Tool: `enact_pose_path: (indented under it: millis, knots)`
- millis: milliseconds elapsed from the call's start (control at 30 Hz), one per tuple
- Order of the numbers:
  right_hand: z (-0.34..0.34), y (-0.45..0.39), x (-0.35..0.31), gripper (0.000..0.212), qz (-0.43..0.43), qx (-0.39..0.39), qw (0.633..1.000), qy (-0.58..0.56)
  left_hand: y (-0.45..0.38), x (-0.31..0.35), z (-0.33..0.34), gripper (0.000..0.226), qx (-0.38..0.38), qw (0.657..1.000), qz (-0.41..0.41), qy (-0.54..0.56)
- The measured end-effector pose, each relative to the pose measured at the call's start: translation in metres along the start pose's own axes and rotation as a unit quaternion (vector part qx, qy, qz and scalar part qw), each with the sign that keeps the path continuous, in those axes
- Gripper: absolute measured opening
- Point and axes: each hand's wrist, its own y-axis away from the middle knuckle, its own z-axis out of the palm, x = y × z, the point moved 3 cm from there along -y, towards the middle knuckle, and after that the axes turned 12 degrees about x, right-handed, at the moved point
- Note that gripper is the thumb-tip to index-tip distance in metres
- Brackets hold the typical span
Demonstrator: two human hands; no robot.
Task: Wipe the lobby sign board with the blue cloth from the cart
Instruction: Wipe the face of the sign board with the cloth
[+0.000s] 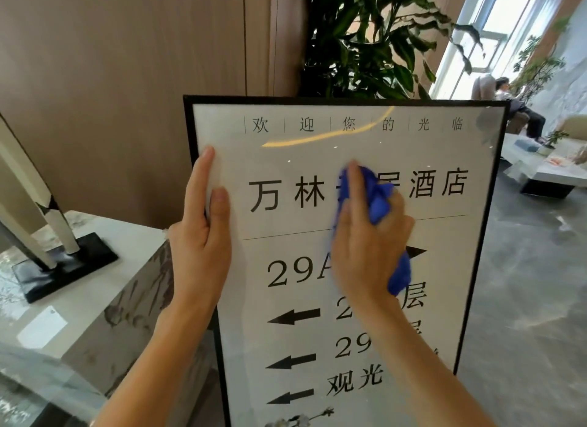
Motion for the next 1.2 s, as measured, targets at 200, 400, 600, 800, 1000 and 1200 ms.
enact_pose_path:
  millis: [200,400,600,800,1000,1200]
  knots:
    - [0.021,-0.009,-0.092,0.052,-0.128,0.009,0.991,-0.041,-0.002,0.000,-0.002,0.044,0.004,0.999,-0.017,-0.037]
    - [0.029,-0.046,-0.099,0.053,-0.155,0.013,0.987,-0.034,-0.004,-0.003,-0.002,0.045,-0.002,0.999,-0.013,-0.045]
    - [0.019,-0.107,0.008,0.046,-0.020,0.085,0.996,0.000,-0.002,-0.001,-0.002,0.042,-0.005,0.999,-0.026,-0.027]
    - [0.001,-0.145,0.124,0.045,0.144,0.125,0.981,0.018,-0.003,0.003,0.004,0.043,-0.010,0.999,-0.027,-0.024]
    - [-0.004,-0.125,0.121,0.047,0.172,0.138,0.975,0.001,0.000,0.001,0.001,0.046,-0.001,0.999,-0.031,-0.040]
    - [0.012,-0.031,0.016,0.053,0.075,0.061,0.995,-0.008,-0.001,-0.001,-0.001,0.041,0.008,0.998,-0.050,-0.038]
